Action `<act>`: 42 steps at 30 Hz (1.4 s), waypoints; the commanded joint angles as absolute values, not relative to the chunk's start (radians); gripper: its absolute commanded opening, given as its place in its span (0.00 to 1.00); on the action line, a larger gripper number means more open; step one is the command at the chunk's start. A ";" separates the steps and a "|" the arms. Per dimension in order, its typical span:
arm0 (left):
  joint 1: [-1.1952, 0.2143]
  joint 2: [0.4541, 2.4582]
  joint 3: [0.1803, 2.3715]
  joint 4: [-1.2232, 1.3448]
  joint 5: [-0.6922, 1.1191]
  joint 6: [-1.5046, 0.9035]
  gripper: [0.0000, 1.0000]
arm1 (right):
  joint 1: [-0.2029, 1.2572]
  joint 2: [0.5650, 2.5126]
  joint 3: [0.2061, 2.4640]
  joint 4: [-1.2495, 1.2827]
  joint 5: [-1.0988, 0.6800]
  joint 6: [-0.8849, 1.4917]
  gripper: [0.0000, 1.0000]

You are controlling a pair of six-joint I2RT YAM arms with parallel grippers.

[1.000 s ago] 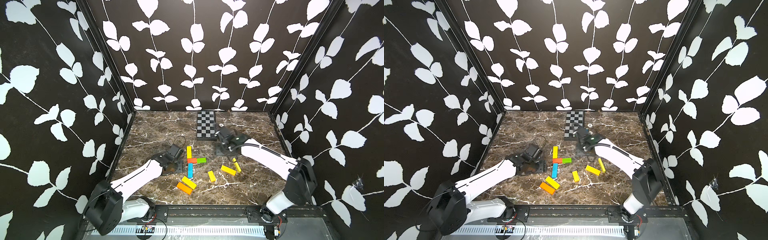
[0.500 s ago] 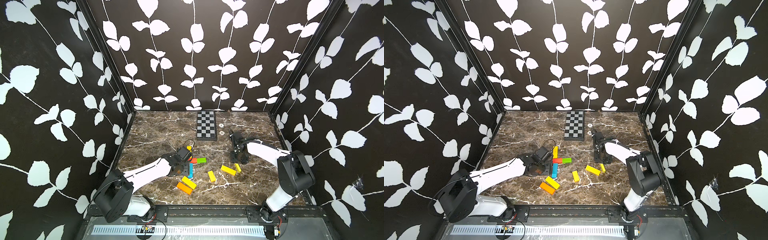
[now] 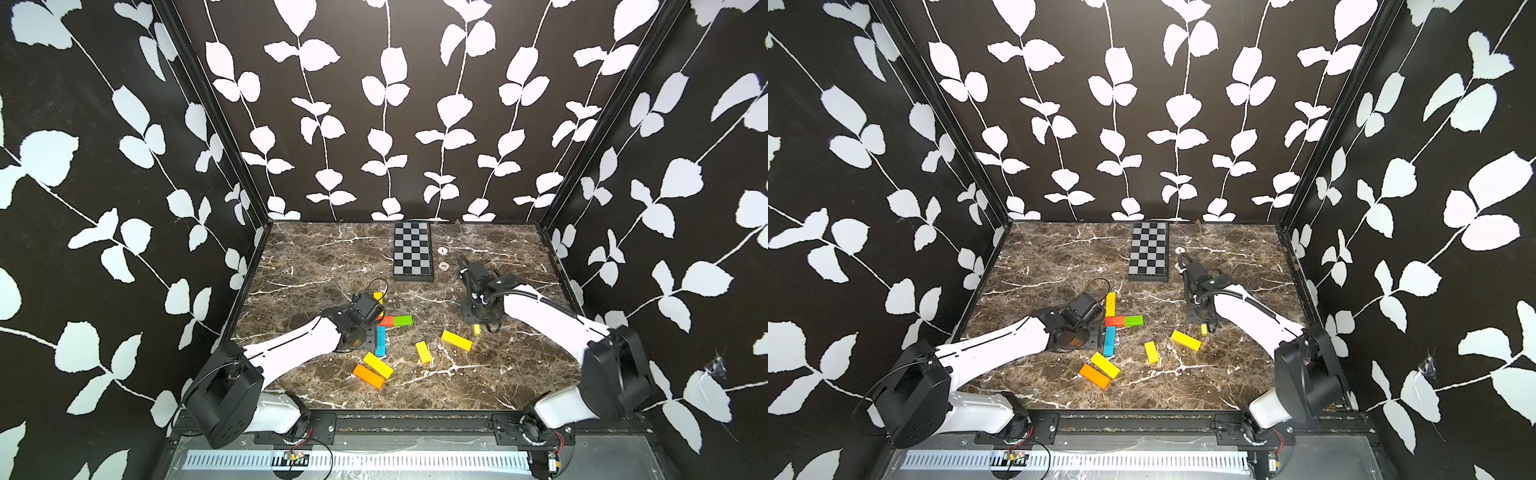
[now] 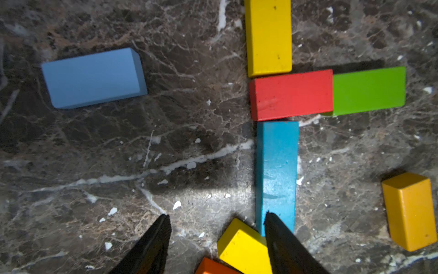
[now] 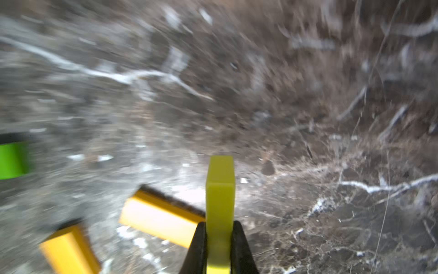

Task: Assemble the letter h with building blocks
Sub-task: Pick up the building block from the center of the board, then move the building block to the center of the board, then place the building block at the center of the board.

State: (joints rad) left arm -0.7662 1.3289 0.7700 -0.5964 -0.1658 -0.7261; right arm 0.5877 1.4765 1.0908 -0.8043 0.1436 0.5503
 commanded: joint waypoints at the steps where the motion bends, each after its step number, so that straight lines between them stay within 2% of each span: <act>1: -0.757 1.284 0.770 -0.623 -0.215 -0.751 0.65 | 0.742 1.515 1.140 -0.823 0.131 0.620 0.00; 6: -0.735 1.276 0.753 -0.629 -0.208 -0.767 0.63 | 0.916 1.644 1.167 -0.729 0.054 0.706 0.00; 12: -0.730 1.273 0.748 -0.630 -0.197 -0.765 0.63 | 0.996 1.745 1.177 -0.642 -0.026 0.719 0.00; 15: -0.730 1.272 0.737 -0.618 -0.185 -0.771 0.63 | 1.002 1.777 1.168 -0.622 -0.042 0.729 0.00; 20: -0.730 1.285 0.710 -0.607 -0.160 -0.782 0.61 | 0.990 1.786 1.150 -0.703 0.032 0.747 0.00; 27: -0.730 1.303 0.679 -0.580 -0.133 -0.775 0.57 | 0.899 1.642 1.011 -0.753 0.088 0.745 0.00; 32: -0.732 1.372 0.671 -0.534 -0.083 -0.752 0.56 | 0.941 1.643 1.011 -0.665 -0.046 0.704 0.00; 36: -0.737 1.391 0.645 -0.512 -0.054 -0.749 0.55 | 1.002 1.720 1.080 -0.714 -0.013 0.699 0.00; 42: -0.758 1.337 0.601 -0.546 -0.030 -0.752 0.51 | 1.001 1.719 1.094 -0.701 -0.012 0.739 0.00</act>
